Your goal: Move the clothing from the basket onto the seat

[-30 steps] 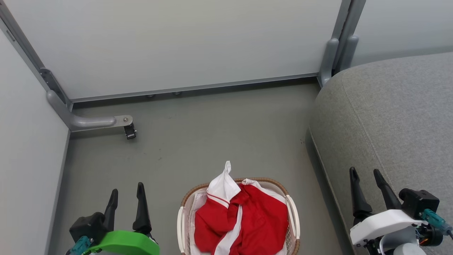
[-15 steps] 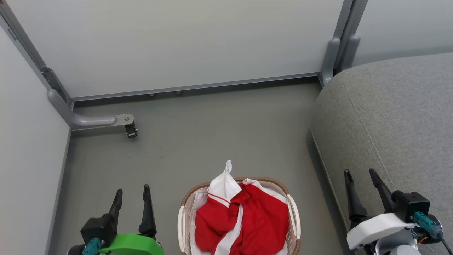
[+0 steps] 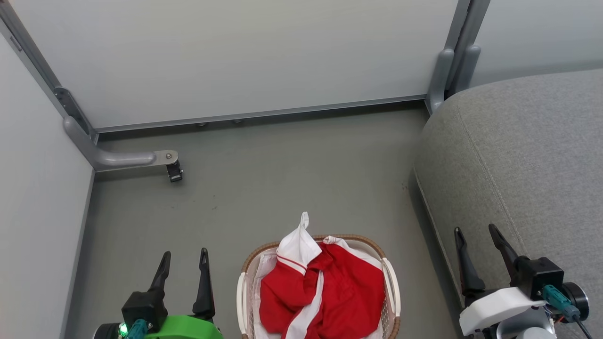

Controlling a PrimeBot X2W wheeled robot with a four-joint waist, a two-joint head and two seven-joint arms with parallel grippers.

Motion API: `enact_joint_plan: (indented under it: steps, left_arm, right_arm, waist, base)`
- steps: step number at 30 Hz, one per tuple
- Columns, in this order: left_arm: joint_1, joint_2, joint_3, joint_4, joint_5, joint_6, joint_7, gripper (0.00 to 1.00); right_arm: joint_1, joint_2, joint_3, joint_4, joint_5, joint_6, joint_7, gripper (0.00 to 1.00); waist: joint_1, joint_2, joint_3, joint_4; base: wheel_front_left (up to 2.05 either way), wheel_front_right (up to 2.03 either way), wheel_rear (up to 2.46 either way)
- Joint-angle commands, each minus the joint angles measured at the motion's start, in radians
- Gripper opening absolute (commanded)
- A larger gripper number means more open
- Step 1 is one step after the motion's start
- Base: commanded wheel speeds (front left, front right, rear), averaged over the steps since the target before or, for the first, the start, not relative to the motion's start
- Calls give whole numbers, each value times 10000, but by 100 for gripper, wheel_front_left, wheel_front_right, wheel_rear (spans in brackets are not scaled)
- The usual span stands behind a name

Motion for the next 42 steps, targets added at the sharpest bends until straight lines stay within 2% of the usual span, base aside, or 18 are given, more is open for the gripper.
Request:
enact_joint_plan:
  steps: [1, 28, 35, 42]
  left_arm:
    - [136, 73, -5, 35, 65, 28, -32, 100]
    - [-24, 70, -156, -26, 113, -43, -31, 100]
    - [-505, 70, -340, -189, 190, -90, -30, 100]
    - [-1610, 67, -695, -91, 648, -388, -30, 100]
  right_arm:
    - [114, -60, 9, 27, -21, 0, -46, 100]
    - [-58, -59, 22, -109, 41, 0, -46, 100]
    - [-481, -59, -104, -309, -49, 0, -46, 100]
    - [-1357, -56, -294, -633, -174, -1, -46, 100]
  waist:
    - [0, 0, 3, 0]
    - [0, 0, 290, -16]
    - [0, 0, 1166, -46]
    - [0, 0, 2899, -225]
  base:
    - [0, 0, 0]
    - [0, 0, 0]
    - [0, 0, 0]
    - [0, 0, 0]
